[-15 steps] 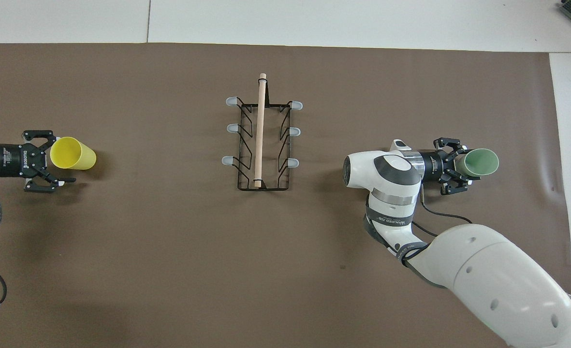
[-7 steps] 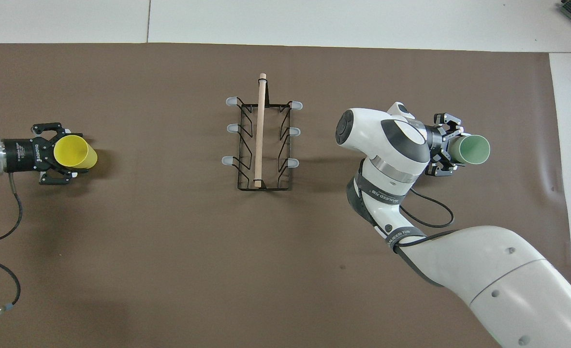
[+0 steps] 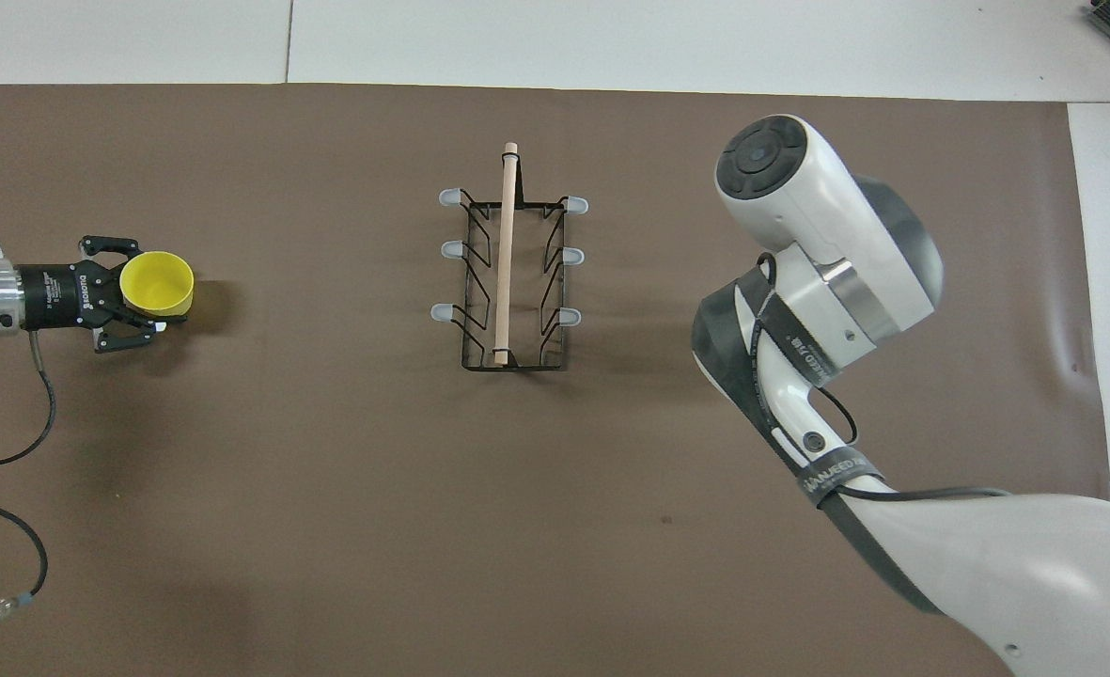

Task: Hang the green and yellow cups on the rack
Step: 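Lift the yellow cup with the left gripper while the right gripper lifts the green cup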

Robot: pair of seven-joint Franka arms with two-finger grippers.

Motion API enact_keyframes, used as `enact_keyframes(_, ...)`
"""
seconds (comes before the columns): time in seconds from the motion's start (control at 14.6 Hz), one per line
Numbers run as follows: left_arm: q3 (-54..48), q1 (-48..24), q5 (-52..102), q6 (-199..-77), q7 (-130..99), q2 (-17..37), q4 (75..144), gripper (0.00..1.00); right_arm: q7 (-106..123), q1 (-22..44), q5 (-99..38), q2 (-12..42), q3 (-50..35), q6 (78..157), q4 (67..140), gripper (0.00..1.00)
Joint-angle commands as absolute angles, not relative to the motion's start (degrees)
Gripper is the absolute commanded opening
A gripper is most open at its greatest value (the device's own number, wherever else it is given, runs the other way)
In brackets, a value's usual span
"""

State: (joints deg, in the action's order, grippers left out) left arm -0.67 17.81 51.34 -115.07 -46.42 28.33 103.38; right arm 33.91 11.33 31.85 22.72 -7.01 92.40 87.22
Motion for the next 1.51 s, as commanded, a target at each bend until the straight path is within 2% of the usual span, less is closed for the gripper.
enact_keyframes(0.0,0.18,15.03,52.91,-117.24,-45.26,25.93,105.65,0.0,33.58,8.7,24.46,19.34,-7.65,97.37,87.89,0.0)
enact_keyframes(0.48,0.61,10.3,49.68,-117.25,-50.01,18.47,104.07,0.0,33.49,6.16,1.61,13.81,-7.65,107.83,90.69,0.0)
enact_keyframes(0.68,0.53,8.44,39.57,-117.69,-50.89,14.16,103.89,0.0,34.62,5.8,-10.59,7.23,-7.65,120.63,100.86,0.0)
enact_keyframes(0.82,0.35,7.65,36.93,-116.98,-51.06,11.79,103.89,0.0,36.64,5.89,-20.6,3.97,-7.56,126.19,106.15,0.0)
enact_keyframes(0.96,0.35,5.8,34.46,-116.9,-55.6,9.15,104.24,0.0,41.37,5.89,-29.32,3.25,-7.56,129.09,107.57,0.0)
enact_keyframes(1.1,0.18,2.84,30.35,-116.2,-59.93,7.13,104.06,0.0,45.33,6.76,-37.22,2.21,-7.65,135.84,110.99,0.0)
enact_keyframes(1.3,0.26,-4.28,20.07,-116.1,-63.18,5.36,104.06,0.0,57.17,9.84,-56.19,0.1,-7.65,145.08,116.7,0.0)
enact_keyframes(1.44,0.09,-8.24,13.75,-116.63,-65.82,4.66,104.06,0.0,67.36,11.77,-70.94,-1.22,-7.65,148.53,118.99,0.0)
